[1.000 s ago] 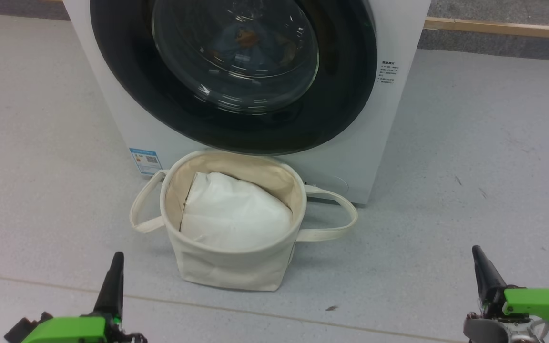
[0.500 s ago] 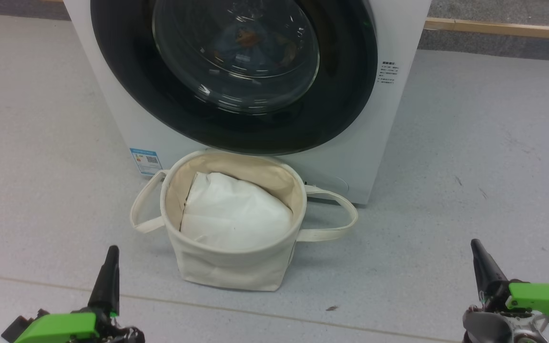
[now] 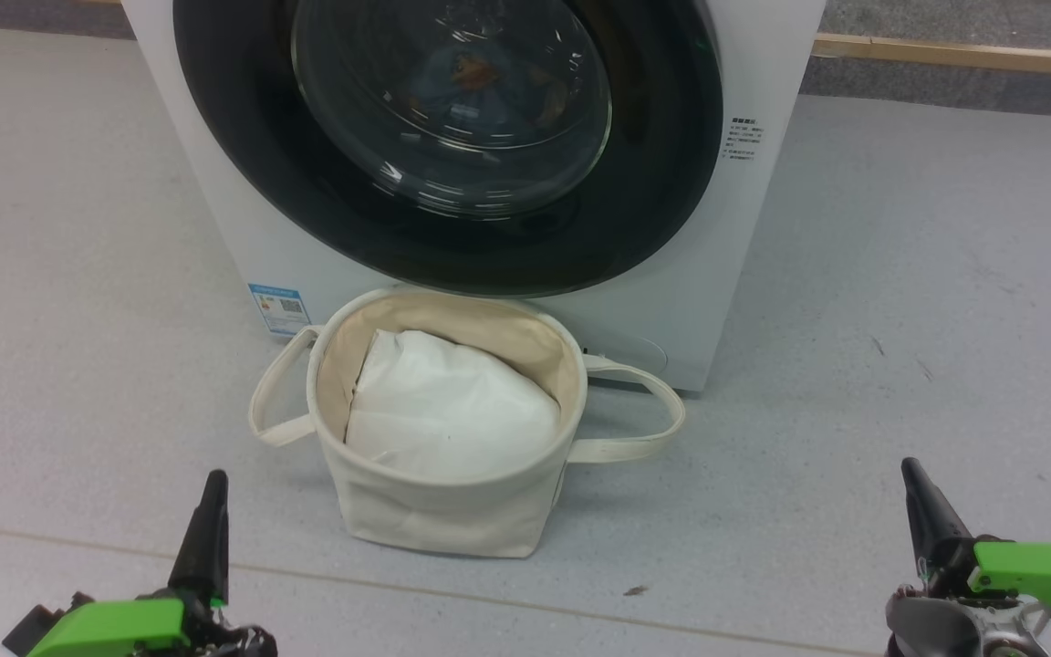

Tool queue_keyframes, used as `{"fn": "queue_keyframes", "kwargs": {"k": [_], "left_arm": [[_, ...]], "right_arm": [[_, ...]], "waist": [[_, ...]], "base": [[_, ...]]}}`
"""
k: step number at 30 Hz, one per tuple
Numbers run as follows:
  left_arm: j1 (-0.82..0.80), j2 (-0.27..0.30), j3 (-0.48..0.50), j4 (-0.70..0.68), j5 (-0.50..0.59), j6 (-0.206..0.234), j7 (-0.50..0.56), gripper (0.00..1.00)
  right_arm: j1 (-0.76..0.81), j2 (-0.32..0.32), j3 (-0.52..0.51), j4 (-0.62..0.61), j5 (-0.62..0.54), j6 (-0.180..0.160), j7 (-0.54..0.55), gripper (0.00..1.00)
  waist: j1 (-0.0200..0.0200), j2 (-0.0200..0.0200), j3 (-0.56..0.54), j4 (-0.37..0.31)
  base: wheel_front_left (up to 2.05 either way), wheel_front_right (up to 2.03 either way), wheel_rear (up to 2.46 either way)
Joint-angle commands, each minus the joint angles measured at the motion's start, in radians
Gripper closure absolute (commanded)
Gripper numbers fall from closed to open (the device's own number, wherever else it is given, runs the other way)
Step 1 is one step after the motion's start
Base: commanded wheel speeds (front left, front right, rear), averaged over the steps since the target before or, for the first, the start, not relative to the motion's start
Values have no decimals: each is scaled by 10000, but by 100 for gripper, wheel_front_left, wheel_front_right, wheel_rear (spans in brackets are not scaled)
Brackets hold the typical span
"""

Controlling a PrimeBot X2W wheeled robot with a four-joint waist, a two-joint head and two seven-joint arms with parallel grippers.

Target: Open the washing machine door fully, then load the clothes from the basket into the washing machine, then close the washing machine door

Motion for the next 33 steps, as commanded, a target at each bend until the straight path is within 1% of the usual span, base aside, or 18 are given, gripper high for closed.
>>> {"fn": "queue_keyframes", "kwargs": {"k": [1, 33], "left_arm": [[-434, 131, 357, -331, -27, -125, 78, 100], [-434, 131, 357, -331, -27, -125, 78, 100]], "right_arm": [[-434, -148, 188, -293, 84, 2, 46, 100], [-431, -172, 220, -294, 112, 2, 21, 100]], "waist": [[0, 0, 0, 0], [0, 0, 0, 0]], "base": [[0, 0, 0], [0, 0, 0]]}}
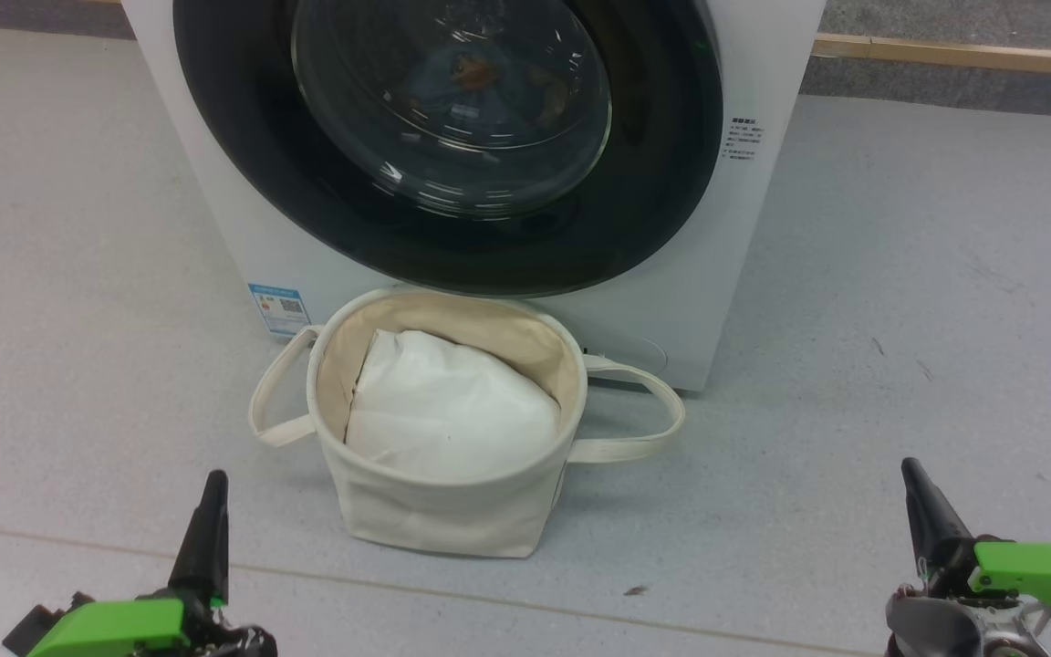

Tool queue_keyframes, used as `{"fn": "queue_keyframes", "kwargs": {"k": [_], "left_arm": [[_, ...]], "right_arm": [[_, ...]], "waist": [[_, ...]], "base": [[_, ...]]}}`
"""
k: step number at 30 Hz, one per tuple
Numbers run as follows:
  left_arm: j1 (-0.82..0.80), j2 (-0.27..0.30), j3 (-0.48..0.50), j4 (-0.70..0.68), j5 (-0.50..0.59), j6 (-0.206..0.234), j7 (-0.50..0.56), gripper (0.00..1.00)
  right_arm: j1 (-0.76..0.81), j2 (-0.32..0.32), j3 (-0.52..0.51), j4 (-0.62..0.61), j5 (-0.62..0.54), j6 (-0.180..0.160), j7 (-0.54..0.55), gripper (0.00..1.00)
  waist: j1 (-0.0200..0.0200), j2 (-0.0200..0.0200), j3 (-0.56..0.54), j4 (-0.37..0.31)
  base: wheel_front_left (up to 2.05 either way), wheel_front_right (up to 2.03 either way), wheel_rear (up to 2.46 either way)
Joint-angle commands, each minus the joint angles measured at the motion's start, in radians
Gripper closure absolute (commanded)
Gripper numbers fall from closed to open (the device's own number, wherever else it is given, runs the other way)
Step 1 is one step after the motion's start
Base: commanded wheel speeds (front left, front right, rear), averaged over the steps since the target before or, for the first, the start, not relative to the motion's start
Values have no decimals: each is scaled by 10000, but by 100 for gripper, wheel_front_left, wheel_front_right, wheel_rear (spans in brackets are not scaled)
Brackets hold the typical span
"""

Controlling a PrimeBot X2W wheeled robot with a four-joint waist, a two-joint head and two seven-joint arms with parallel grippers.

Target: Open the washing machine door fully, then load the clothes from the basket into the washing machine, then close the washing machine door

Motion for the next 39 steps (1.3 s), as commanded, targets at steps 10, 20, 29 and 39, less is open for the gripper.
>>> {"fn": "queue_keyframes", "kwargs": {"k": [10, 20, 29, 39], "left_arm": [[-434, 131, 355, -331, -27, -125, 78, 100], [-434, 131, 355, -331, -27, -125, 77, 100], [-434, 131, 355, -331, -27, -125, 77, 100], [-434, 131, 355, -331, -27, -125, 77, 100]], "right_arm": [[-430, -174, 228, -295, 93, 2, 12, 100], [-429, -183, 239, -296, 103, 2, 3, 100], [-428, -191, 251, -296, 112, 2, -6, 100], [-427, -199, 262, -297, 122, 2, -15, 100]], "waist": [[0, 0, 0, 0], [0, 0, 0, 0], [0, 0, 0, 0], [0, 0, 0, 0]], "base": [[0, 0, 0], [0, 0, 0], [0, 0, 0], [0, 0, 0]]}}
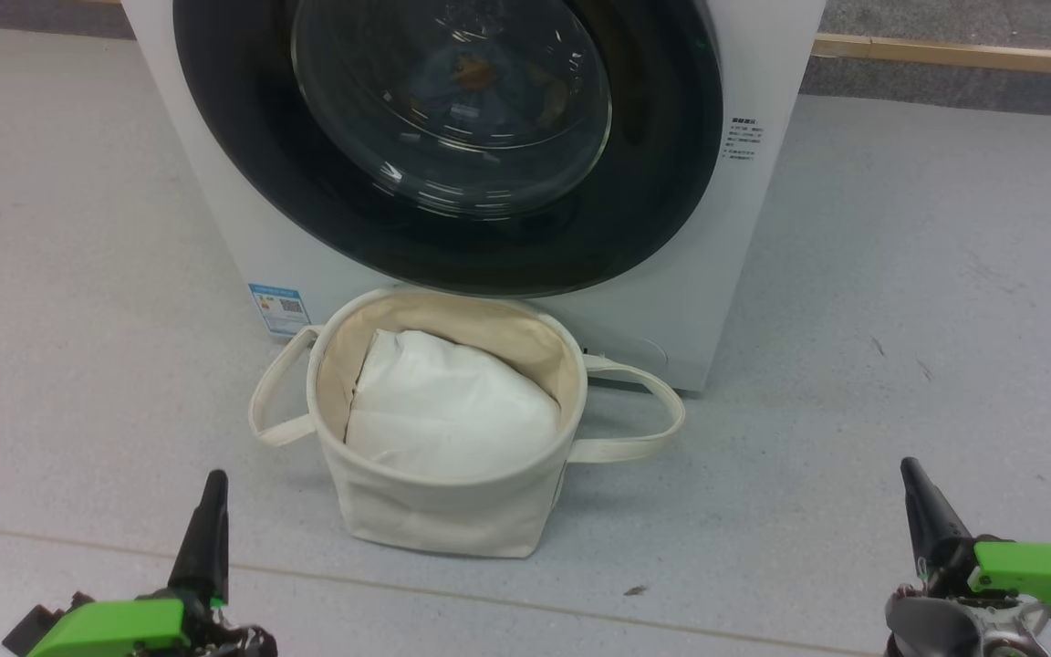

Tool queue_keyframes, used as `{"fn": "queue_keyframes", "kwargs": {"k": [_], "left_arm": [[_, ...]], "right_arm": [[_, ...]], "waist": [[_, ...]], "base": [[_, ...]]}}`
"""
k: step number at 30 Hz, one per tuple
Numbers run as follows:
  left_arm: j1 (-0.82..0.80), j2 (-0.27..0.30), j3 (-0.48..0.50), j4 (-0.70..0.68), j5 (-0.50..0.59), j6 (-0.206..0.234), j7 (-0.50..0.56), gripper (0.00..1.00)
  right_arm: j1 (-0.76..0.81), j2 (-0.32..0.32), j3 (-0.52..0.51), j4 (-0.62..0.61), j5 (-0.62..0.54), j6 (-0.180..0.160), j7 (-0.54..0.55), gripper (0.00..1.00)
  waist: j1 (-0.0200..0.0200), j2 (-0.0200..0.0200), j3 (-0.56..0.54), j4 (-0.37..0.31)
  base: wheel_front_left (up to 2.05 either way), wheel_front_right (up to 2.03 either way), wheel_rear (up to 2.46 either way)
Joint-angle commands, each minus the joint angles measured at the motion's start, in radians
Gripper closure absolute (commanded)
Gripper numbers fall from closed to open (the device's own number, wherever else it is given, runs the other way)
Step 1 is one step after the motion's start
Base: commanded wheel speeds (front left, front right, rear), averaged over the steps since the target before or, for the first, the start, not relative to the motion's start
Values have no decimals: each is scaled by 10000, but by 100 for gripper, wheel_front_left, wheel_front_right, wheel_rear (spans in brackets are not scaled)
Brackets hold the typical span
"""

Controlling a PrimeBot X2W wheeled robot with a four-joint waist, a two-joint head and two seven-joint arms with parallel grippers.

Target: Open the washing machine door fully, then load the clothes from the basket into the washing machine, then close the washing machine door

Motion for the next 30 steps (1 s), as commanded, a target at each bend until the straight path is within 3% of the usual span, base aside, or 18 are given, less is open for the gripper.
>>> {"fn": "queue_keyframes", "kwargs": {"k": [1, 30], "left_arm": [[-434, 131, 355, -331, -27, -125, 77, 100], [-433, 131, 354, -331, -27, -125, 77, 100]], "right_arm": [[-427, -187, 237, -297, 78, 2, -12, 100], [-423, -217, 278, -299, 113, 2, -45, 100]], "waist": [[0, 0, 0, 0], [0, 0, 0, 0]], "base": [[0, 0, 0], [0, 0, 0]]}}
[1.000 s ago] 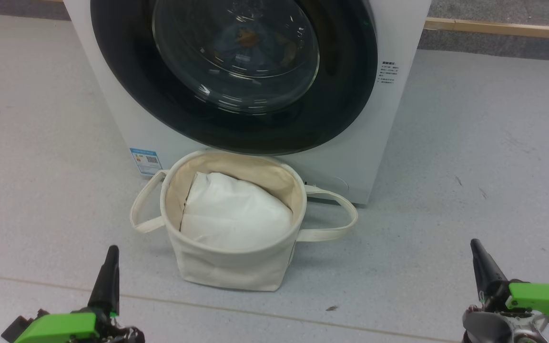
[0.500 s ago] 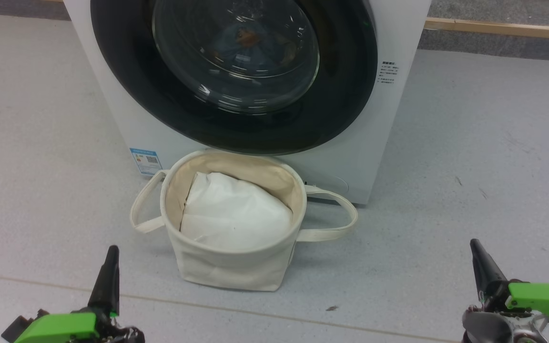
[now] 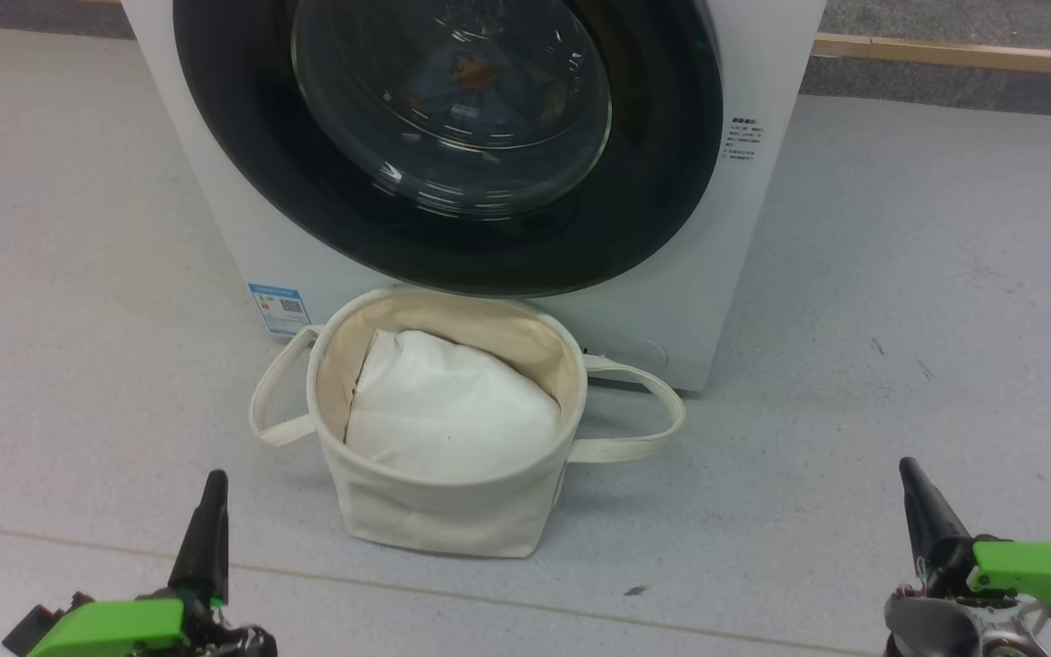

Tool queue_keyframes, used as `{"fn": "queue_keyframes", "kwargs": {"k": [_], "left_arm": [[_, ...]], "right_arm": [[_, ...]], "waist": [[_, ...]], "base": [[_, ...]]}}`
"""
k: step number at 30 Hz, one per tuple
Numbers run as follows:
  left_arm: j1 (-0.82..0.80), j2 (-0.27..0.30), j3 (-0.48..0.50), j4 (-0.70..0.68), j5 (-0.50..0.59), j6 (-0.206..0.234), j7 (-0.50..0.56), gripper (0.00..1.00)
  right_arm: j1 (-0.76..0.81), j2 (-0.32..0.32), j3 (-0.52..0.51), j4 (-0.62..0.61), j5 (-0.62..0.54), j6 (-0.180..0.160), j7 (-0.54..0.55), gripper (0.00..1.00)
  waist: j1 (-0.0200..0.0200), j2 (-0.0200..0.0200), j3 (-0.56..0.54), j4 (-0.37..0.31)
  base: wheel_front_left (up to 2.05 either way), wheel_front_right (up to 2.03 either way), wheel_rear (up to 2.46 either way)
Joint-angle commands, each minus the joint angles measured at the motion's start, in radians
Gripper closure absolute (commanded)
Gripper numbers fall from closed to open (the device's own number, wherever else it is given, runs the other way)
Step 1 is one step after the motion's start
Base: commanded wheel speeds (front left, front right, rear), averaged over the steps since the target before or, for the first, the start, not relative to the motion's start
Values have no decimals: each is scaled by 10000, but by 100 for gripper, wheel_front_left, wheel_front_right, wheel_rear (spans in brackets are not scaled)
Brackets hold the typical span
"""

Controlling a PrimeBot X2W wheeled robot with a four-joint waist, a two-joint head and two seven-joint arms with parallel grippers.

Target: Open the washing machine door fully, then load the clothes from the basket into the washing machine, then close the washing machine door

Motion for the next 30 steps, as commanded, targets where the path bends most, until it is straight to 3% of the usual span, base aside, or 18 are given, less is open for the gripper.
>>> {"fn": "queue_keyframes", "kwargs": {"k": [1, 30], "left_arm": [[-433, 131, 354, -331, -27, -125, 77, 100], [-433, 131, 354, -332, -27, -125, 77, 100]], "right_arm": [[-423, -193, 226, -299, 97, 2, -36, 100], [-419, -228, 273, -302, 138, 2, -74, 100]], "waist": [[0, 0, 0, 0], [0, 0, 0, 0]], "base": [[0, 0, 0], [0, 0, 0]]}}
